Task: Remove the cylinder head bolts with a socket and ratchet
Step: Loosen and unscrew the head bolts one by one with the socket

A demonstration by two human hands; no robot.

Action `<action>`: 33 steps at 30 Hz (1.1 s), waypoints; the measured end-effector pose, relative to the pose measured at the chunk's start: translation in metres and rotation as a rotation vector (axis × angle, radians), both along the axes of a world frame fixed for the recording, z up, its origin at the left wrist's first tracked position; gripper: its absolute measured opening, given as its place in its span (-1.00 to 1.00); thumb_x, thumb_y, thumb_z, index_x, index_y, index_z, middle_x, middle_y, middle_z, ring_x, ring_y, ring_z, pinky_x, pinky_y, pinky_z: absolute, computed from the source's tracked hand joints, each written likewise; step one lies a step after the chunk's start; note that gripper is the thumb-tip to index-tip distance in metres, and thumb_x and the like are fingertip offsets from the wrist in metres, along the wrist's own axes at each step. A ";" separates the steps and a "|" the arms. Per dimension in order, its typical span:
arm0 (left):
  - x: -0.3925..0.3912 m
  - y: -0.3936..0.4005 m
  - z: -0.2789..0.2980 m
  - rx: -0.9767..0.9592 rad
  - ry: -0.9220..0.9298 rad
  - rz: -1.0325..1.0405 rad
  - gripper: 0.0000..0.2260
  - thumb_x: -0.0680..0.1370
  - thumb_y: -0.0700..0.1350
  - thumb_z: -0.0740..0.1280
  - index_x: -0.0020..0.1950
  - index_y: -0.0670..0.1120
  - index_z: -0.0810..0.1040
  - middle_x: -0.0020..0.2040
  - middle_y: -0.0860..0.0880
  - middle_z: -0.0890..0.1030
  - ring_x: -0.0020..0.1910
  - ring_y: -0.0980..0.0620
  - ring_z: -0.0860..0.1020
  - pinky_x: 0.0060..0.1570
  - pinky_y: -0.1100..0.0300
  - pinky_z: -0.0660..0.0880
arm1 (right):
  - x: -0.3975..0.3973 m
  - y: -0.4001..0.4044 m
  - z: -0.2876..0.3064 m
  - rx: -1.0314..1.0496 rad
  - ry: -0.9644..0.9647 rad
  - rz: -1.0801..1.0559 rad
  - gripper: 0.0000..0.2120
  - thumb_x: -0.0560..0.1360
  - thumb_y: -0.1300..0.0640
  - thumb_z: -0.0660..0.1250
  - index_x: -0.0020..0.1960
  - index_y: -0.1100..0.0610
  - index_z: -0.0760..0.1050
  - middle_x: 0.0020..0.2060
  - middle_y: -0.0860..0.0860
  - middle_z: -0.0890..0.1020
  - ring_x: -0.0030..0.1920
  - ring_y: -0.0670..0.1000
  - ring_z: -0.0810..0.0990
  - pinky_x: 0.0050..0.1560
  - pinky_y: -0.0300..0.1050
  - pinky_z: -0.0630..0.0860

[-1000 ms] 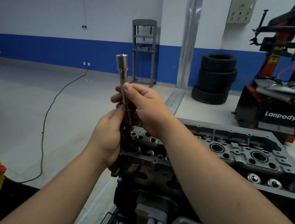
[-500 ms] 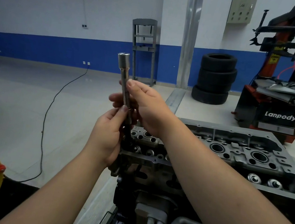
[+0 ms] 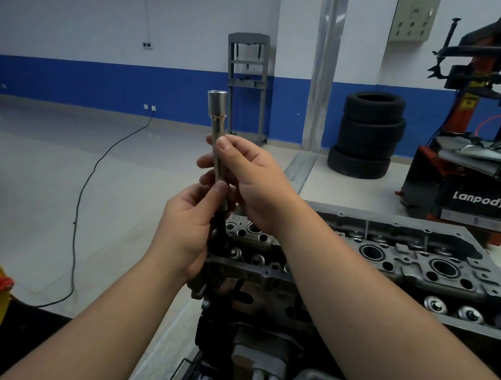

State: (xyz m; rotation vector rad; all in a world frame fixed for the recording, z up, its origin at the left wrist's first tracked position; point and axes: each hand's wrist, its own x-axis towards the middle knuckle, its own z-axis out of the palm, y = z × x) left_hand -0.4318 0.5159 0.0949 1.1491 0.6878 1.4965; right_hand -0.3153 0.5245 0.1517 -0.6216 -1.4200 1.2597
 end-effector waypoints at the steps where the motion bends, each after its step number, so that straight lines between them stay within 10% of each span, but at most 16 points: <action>1: 0.000 0.000 0.000 0.008 -0.020 0.000 -0.77 0.46 -0.05 0.42 0.03 -0.15 0.63 -0.23 -0.01 0.70 -0.25 0.11 0.67 -0.24 0.29 0.59 | 0.000 0.001 0.000 0.009 0.015 0.001 -0.90 0.63 0.13 0.30 0.10 0.14 0.51 -0.16 0.06 0.64 -0.20 0.02 0.65 -0.14 -0.11 0.64; 10: -0.002 0.002 -0.001 -0.031 0.066 -0.057 -0.67 0.75 -0.02 0.12 0.12 -0.12 0.65 -0.08 -0.06 0.74 -0.10 0.08 0.71 -0.17 0.27 0.59 | 0.002 0.004 -0.002 -0.013 0.018 -0.011 -0.89 0.66 0.10 0.25 0.16 0.07 0.48 -0.12 0.09 0.71 -0.09 0.07 0.71 -0.15 -0.12 0.62; 16: 0.002 -0.001 0.002 -0.005 -0.028 0.007 -0.79 0.48 -0.08 0.42 0.04 -0.17 0.58 -0.29 0.03 0.68 -0.30 0.14 0.66 -0.30 0.31 0.57 | 0.000 0.003 -0.001 0.018 0.019 -0.021 -0.92 0.61 0.14 0.34 0.07 0.12 0.55 -0.17 0.04 0.64 -0.18 0.06 0.65 -0.12 -0.05 0.65; 23: -0.003 0.002 0.000 -0.030 0.051 -0.065 -0.63 0.73 0.00 0.15 -0.02 -0.03 0.73 -0.14 -0.01 0.72 -0.16 0.12 0.68 -0.14 0.19 0.55 | 0.002 0.003 -0.001 -0.006 0.011 -0.040 -0.82 0.65 0.09 0.26 0.20 0.11 0.55 -0.16 0.03 0.71 -0.12 0.03 0.70 -0.16 -0.15 0.61; 33: -0.001 0.001 0.001 -0.023 0.004 -0.028 -0.77 0.51 0.04 0.37 -0.06 -0.12 0.64 -0.24 0.00 0.69 -0.25 0.15 0.67 -0.27 0.28 0.58 | 0.002 0.006 -0.001 0.020 0.038 -0.092 -0.88 0.55 0.18 0.41 0.01 0.12 0.47 -0.19 0.04 0.64 -0.14 0.11 0.70 -0.06 -0.01 0.65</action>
